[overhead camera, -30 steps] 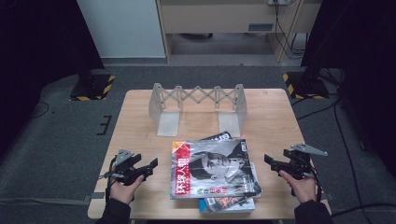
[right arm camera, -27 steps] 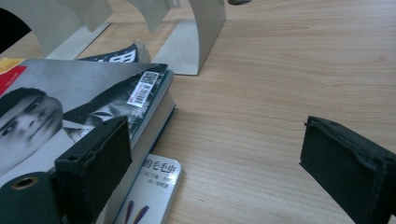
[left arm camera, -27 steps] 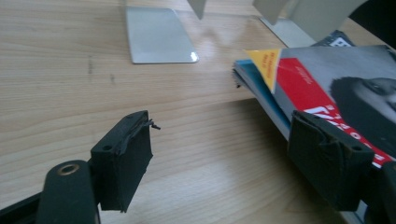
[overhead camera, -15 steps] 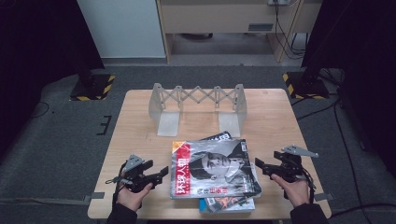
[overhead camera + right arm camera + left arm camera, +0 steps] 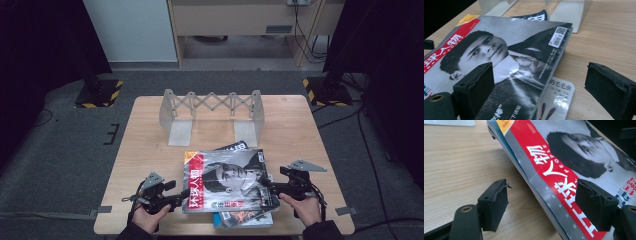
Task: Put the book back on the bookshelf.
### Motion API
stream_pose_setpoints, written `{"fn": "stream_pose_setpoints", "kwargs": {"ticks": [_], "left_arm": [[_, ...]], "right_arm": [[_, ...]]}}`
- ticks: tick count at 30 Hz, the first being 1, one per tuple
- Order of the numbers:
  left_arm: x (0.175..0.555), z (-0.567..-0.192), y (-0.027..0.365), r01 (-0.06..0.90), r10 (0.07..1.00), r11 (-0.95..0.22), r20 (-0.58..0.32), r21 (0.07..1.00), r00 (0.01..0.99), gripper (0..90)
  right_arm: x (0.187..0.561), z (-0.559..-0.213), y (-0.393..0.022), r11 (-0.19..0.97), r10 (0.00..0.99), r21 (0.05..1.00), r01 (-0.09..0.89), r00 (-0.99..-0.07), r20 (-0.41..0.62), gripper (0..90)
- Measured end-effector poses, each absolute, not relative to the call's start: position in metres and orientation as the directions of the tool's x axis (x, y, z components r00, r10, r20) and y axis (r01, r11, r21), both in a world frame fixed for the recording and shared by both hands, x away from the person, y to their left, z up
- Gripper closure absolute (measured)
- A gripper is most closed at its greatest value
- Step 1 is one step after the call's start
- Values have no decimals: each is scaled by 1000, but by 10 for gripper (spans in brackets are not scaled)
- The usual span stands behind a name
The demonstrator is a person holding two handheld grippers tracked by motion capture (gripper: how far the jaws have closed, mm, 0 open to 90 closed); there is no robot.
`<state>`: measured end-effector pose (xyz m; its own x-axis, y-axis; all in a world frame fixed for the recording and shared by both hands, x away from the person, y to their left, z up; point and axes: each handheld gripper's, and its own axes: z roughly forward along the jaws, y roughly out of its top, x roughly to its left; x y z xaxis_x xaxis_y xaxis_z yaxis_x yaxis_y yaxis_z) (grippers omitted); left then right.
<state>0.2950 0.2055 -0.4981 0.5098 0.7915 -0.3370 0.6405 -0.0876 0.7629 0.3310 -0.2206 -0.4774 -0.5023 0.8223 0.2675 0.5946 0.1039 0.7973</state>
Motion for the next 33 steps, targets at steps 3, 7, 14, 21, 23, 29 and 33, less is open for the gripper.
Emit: {"fn": "stream_pose_setpoints", "kwargs": {"ticks": [3, 7, 14, 21, 23, 29, 33], "left_arm": [[295, -502, 204, 661, 780, -95, -357, 744, 514, 257], [296, -506, 201, 684, 758, -103, -388, 722, 524, 252], [299, -513, 196, 706, 729, -77, -443, 704, 521, 210], [304, -519, 189, 714, 693, -69, -481, 697, 537, 182], [305, -520, 187, 717, 681, -68, -493, 694, 542, 188], [304, -515, 189, 722, 668, -67, -506, 689, 546, 282], [302, -505, 197, 720, 641, -20, -544, 693, 542, 418]], "right_arm": [[331, -480, -218, 111, 812, 795, 596, -516, 273, 94], [332, -486, -216, 118, 802, 783, 611, -524, 288, 98], [334, -493, -209, 134, 774, 757, 640, -544, 323, 118], [335, -497, -204, 150, 761, 748, 646, -558, 329, 117], [335, -498, -204, 155, 758, 745, 648, -562, 331, 117], [335, -499, -203, 154, 748, 742, 653, -567, 344, 117], [335, -500, -202, 158, 753, 744, 649, -567, 335, 116]]}}
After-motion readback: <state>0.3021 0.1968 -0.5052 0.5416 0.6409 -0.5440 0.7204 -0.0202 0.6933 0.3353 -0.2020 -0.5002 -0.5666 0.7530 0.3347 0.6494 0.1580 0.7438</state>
